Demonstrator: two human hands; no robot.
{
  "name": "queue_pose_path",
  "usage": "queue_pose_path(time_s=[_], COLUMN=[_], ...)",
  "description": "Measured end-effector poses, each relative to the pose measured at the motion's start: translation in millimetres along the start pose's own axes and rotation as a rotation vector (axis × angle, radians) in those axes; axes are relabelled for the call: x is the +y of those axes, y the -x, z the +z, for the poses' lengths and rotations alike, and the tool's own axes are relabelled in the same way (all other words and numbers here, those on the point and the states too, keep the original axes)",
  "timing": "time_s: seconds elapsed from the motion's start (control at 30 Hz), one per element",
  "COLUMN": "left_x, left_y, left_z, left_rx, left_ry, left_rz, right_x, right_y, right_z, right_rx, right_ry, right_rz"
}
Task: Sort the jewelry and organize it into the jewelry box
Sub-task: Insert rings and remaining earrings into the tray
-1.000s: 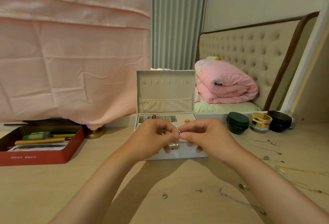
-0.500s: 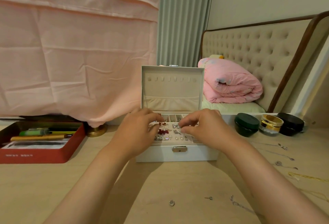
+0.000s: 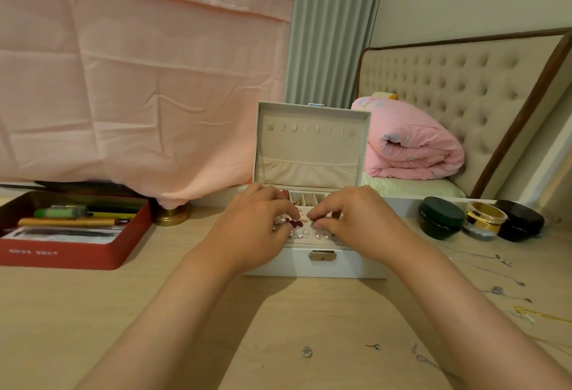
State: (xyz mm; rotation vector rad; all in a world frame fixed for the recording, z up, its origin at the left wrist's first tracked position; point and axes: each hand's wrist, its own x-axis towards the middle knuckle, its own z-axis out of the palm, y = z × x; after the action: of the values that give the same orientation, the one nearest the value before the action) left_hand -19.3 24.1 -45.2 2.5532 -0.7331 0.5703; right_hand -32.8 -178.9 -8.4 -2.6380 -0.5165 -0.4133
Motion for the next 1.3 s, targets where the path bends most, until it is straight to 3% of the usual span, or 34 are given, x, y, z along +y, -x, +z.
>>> queue_pose_path(time_s=[0.17, 0.4, 0.6, 1.07, 1.3], left_x=[1, -1, -8, -15, -13], left_y=[0, 0, 1, 3, 3], left_z=[-1, 0, -1, 0, -1], left_rx=[-0.026, 0.059, 0.018, -0.015, -0.011], left_ry=[0.019, -0.056, -0.033, 0.017, 0.01], left_rz=[0.013, -0.027, -0.073, -0.117, -0.092], right_x=[-2, 9, 14, 3, 4], right_y=[0, -11, -28, -49, -50], right_z=[2, 1, -1, 8, 9], right_rx=[-0.057, 0.107, 0.041, -0.155, -0.18], right_ry=[0.06, 0.072, 0.033, 0.231, 0.22], right_rz=[-0.049, 0.044, 0.125, -0.07, -0.051])
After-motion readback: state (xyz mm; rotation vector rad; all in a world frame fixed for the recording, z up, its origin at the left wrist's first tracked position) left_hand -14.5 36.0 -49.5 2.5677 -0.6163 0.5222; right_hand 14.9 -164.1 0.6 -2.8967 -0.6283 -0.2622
